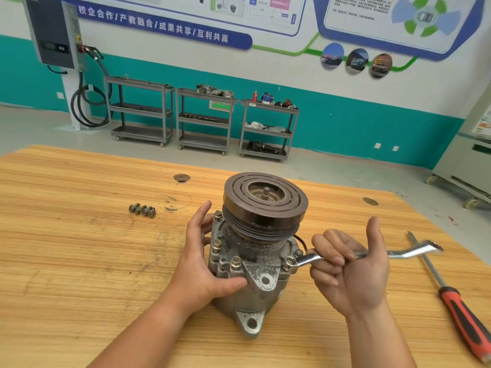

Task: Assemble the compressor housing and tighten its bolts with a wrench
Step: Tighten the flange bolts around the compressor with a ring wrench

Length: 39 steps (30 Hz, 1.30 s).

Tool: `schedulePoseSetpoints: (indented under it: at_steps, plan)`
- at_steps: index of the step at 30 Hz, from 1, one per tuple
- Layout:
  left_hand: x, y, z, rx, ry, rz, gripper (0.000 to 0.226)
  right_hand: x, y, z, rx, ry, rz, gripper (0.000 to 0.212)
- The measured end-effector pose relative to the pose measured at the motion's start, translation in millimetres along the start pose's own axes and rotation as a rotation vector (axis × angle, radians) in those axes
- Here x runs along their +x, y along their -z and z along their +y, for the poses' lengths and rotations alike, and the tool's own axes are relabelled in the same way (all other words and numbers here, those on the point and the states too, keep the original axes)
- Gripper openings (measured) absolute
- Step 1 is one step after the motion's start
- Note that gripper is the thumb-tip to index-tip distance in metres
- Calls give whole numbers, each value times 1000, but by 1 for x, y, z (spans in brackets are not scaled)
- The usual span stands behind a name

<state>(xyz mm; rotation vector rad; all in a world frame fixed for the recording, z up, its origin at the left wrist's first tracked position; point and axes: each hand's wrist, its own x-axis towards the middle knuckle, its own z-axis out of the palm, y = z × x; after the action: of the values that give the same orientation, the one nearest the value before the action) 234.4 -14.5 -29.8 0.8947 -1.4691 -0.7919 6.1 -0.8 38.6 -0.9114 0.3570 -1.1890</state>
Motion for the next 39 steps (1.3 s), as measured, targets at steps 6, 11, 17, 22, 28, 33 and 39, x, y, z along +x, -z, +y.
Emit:
schedulePoseSetpoints:
  at_steps: [6,11,17,22,28,33,39]
  plan:
    - [0,0,2,11,-1,5,118,11,-15,-8,-57,-12,107,57]
    - [0,-1,4,-5,0,3,118,-17,-35,15,-158,329,288,55]
    - [-1,-1,7,14,3,10,118,-48,-75,75,-763,596,524,22]
    - [-1,-1,5,38,-12,16,116,-57,-73,75,-786,604,420,24]
    - [-1,0,1,50,-4,5,119,-40,-34,15,175,509,-82,37]
    - [0,1,2,40,7,5,120,4,-5,-2,-9,227,-82,47]
    - [1,-1,2,18,-5,7,121,33,10,-5,107,-84,-361,26]
